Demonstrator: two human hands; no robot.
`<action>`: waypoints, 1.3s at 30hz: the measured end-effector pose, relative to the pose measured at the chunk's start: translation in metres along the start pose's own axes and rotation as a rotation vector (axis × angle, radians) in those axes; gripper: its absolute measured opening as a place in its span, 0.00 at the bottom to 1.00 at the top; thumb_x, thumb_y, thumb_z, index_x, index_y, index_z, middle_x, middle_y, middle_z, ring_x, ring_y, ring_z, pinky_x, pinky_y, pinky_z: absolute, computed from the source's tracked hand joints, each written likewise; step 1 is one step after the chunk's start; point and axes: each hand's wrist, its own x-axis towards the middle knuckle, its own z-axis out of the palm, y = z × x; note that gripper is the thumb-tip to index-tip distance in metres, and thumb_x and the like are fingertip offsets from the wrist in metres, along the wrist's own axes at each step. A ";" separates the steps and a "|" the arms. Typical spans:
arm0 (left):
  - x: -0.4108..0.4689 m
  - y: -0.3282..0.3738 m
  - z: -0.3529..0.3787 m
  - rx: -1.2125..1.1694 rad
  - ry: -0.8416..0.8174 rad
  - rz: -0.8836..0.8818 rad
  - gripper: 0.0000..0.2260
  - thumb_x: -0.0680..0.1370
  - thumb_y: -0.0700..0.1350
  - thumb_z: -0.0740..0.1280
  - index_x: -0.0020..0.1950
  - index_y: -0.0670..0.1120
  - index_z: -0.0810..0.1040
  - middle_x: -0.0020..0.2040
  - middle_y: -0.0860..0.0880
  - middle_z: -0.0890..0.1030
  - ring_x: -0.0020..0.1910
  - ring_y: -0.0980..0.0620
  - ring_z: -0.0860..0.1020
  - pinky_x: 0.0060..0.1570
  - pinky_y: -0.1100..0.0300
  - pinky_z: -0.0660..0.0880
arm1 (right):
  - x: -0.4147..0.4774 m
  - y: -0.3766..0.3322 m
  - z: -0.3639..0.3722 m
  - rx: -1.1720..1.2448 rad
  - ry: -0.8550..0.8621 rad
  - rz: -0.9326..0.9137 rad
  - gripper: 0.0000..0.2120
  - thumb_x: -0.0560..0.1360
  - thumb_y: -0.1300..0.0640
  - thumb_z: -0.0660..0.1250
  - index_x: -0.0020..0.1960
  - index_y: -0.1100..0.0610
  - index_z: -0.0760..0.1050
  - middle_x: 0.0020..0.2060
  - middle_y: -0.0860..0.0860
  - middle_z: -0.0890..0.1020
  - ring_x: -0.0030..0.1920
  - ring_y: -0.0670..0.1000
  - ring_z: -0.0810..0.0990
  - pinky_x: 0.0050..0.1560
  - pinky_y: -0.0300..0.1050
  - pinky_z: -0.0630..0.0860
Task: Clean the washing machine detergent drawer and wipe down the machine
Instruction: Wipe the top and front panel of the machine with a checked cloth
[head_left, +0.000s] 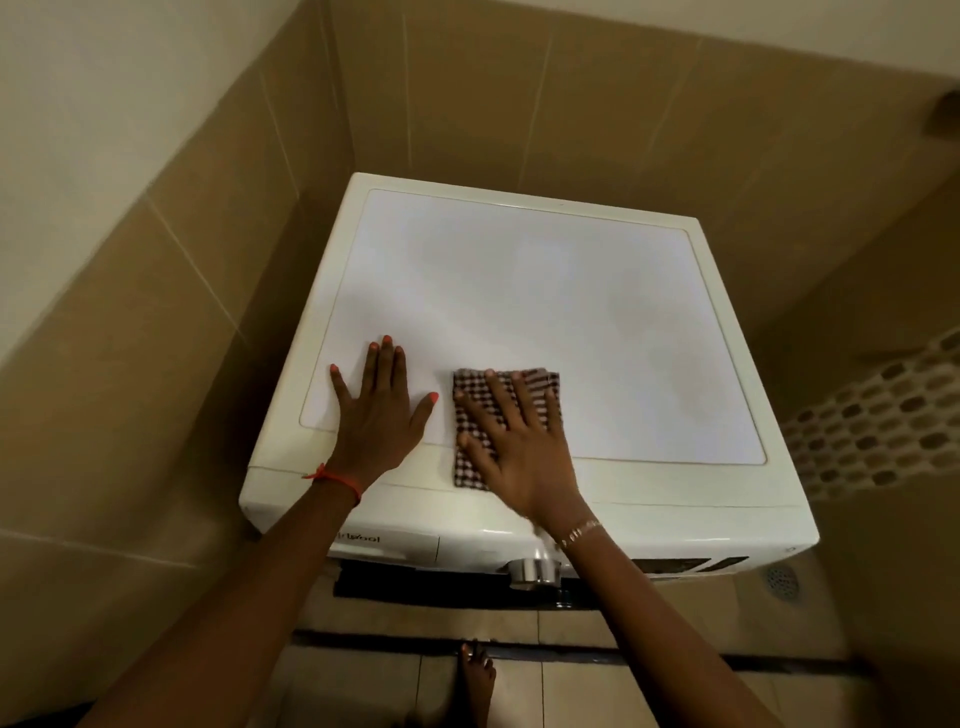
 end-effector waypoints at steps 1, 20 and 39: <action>0.006 0.002 0.001 -0.001 0.001 0.017 0.39 0.73 0.63 0.39 0.75 0.38 0.55 0.76 0.40 0.54 0.76 0.43 0.52 0.69 0.34 0.46 | -0.008 0.008 0.000 -0.005 0.029 -0.002 0.29 0.77 0.35 0.38 0.73 0.42 0.59 0.75 0.49 0.59 0.75 0.54 0.53 0.73 0.60 0.47; 0.150 0.026 0.007 -0.036 0.059 0.060 0.38 0.73 0.64 0.39 0.75 0.41 0.56 0.76 0.43 0.55 0.76 0.46 0.53 0.70 0.37 0.45 | 0.088 0.094 0.000 -0.034 0.164 -0.030 0.27 0.78 0.36 0.42 0.71 0.45 0.65 0.72 0.51 0.66 0.73 0.56 0.61 0.71 0.58 0.52; 0.240 0.037 0.012 -0.009 0.040 0.050 0.42 0.68 0.67 0.33 0.77 0.46 0.50 0.78 0.47 0.49 0.77 0.48 0.46 0.69 0.36 0.39 | 0.212 0.163 -0.004 -0.067 0.126 0.134 0.32 0.74 0.33 0.39 0.72 0.44 0.63 0.74 0.50 0.62 0.75 0.55 0.56 0.72 0.61 0.52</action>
